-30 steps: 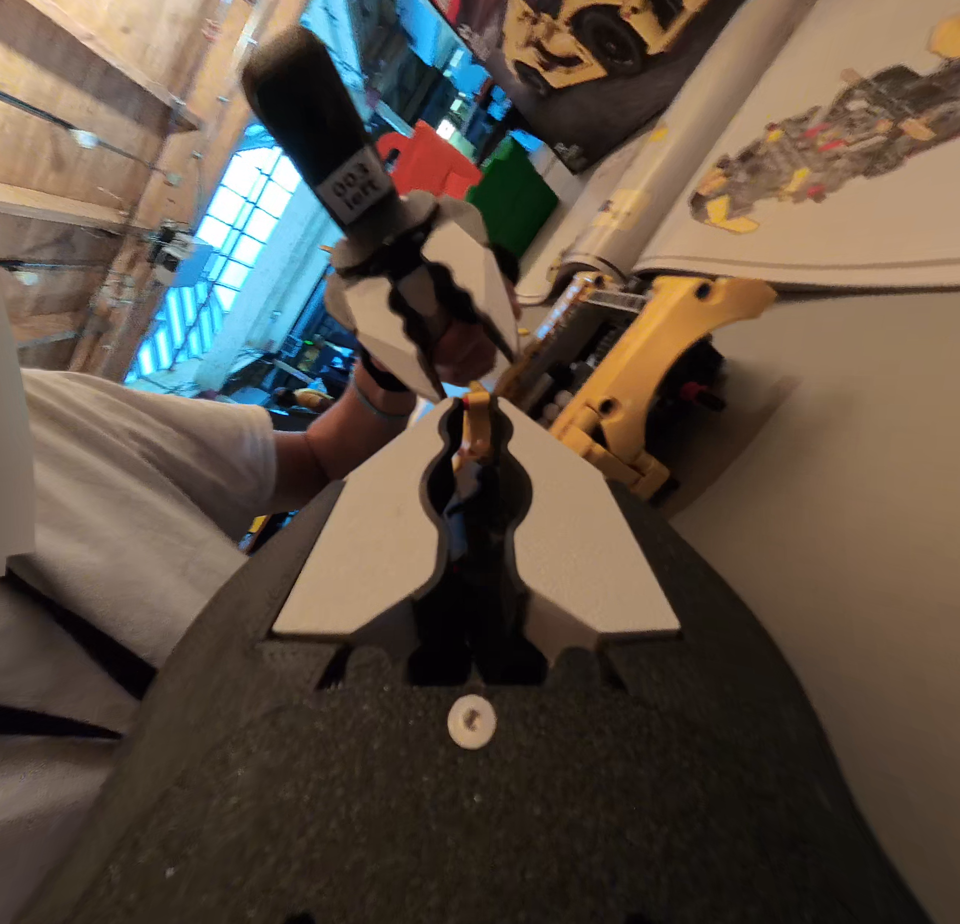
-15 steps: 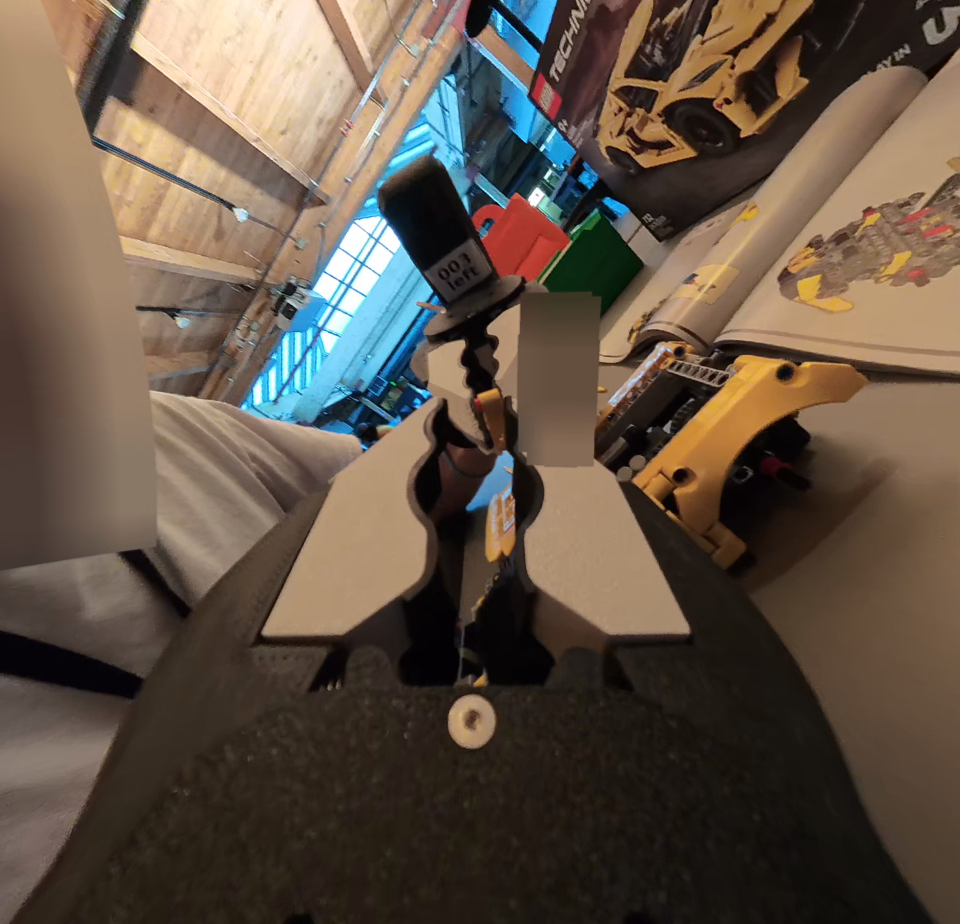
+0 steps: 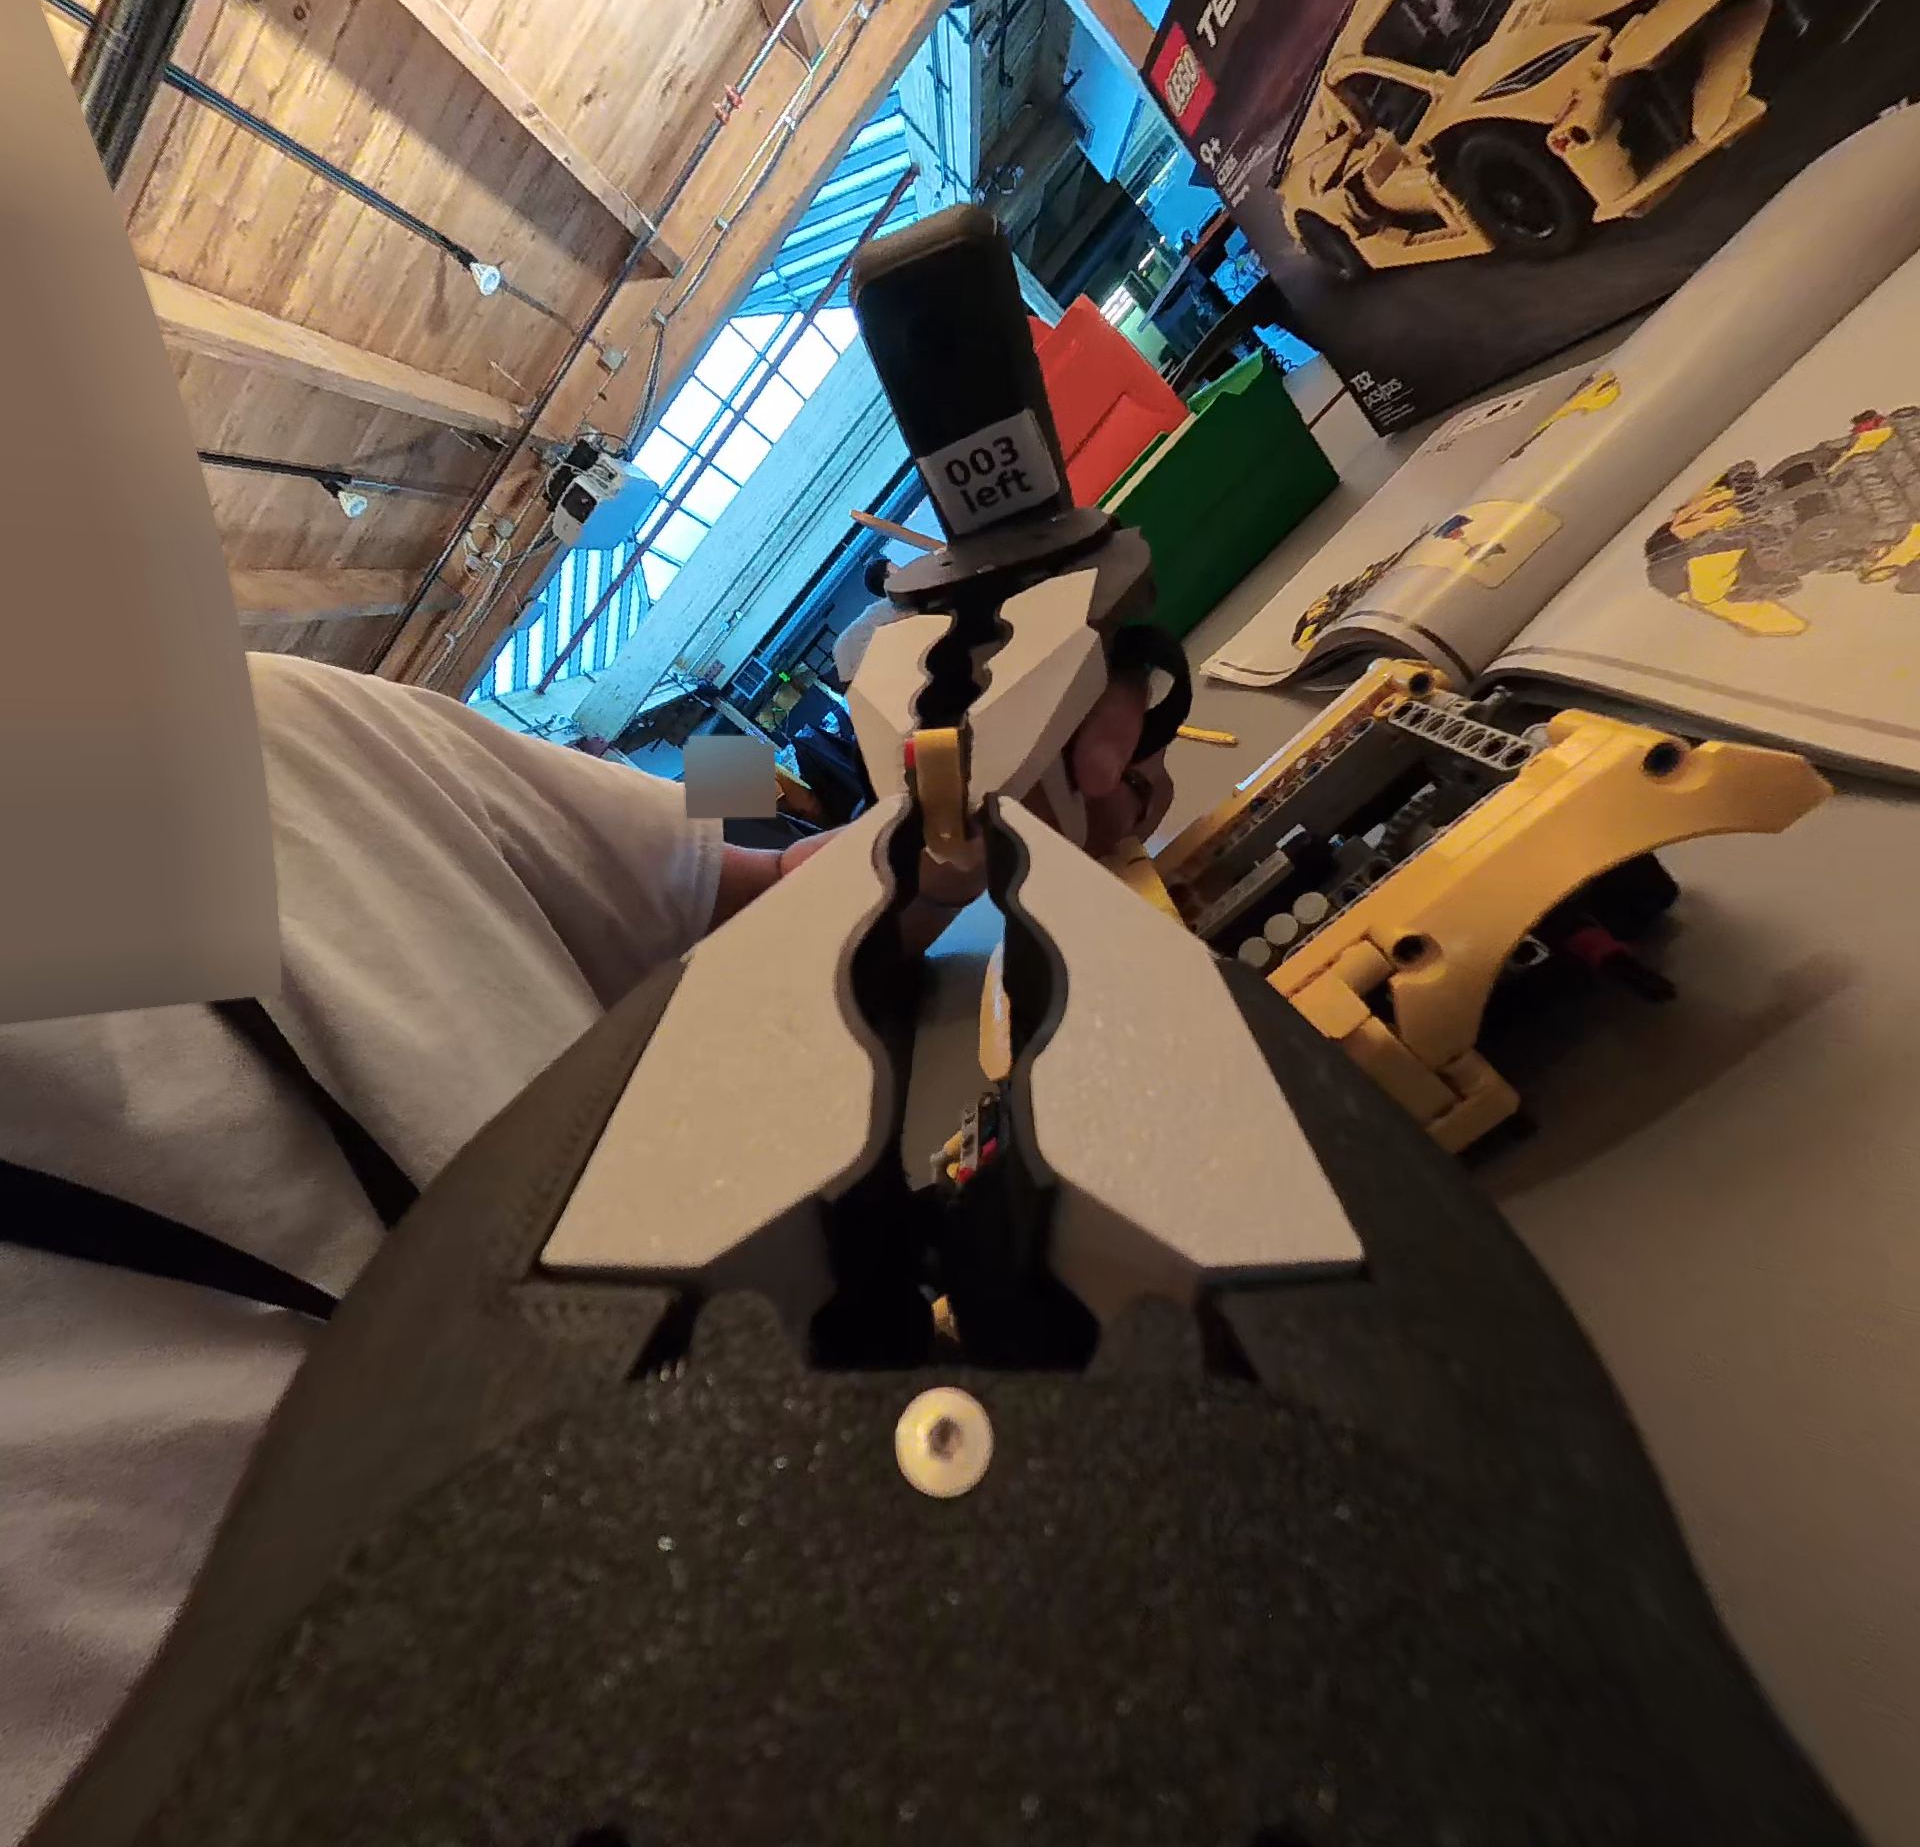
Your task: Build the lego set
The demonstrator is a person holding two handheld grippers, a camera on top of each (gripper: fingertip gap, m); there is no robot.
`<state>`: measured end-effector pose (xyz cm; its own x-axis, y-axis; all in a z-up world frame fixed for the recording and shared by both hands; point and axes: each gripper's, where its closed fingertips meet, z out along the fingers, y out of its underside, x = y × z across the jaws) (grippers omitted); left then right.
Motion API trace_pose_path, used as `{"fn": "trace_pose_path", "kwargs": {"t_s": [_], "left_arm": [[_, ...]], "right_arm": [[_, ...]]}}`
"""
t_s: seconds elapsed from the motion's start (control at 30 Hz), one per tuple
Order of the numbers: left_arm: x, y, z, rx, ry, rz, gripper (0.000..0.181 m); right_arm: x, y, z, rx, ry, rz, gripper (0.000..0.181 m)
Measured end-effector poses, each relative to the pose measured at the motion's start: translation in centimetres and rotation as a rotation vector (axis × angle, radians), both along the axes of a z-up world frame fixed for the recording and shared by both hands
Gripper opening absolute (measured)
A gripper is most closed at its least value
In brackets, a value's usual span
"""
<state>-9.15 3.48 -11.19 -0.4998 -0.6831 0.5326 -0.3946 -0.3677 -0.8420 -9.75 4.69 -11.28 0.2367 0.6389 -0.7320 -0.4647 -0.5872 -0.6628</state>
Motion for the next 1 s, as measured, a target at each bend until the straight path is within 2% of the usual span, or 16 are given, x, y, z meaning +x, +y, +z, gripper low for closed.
{"fn": "trace_pose_path", "kwargs": {"t_s": [0.2, 0.33, 0.5, 0.7, 0.8, 0.9, 1.0], "left_arm": [[-0.1, -0.2, -0.4, -0.02, 0.014, -0.019, 0.007], [-0.2, -0.3, -0.4, -0.019, 0.012, -0.018, 0.006], [-0.1, 0.0, -0.4, -0.034, 0.014, -0.012, 0.006], [-0.1, -0.4, -0.6, -0.025, 0.026, -0.022, 0.007], [-0.1, -0.1, -1.1, 0.023, 0.046, -0.009, 0.009], [-1.7, 0.5, -2.3, 0.217, 0.055, 0.005, 0.045], [-3.1, 1.9, -4.1, 0.409, 0.078, 0.102, 0.079]], "right_arm": [[0.5, 0.2, 0.7, 0.009, 0.059, -0.011, 0.009], [0.4, 0.2, 0.4, 0.006, 0.025, 0.001, 0.005], [0.1, 0.0, 0.1, 0.001, 0.005, 0.015, 0.012], [-0.1, 0.1, 0.0, 0.002, -0.024, 0.014, 0.007], [0.2, 0.2, -0.6, 0.002, -0.083, -0.002, 0.007], [0.9, 0.6, -2.9, -0.04, -0.224, -0.036, 0.007], [1.1, 0.4, -4.6, -0.105, -0.258, -0.029, 0.007]]}}
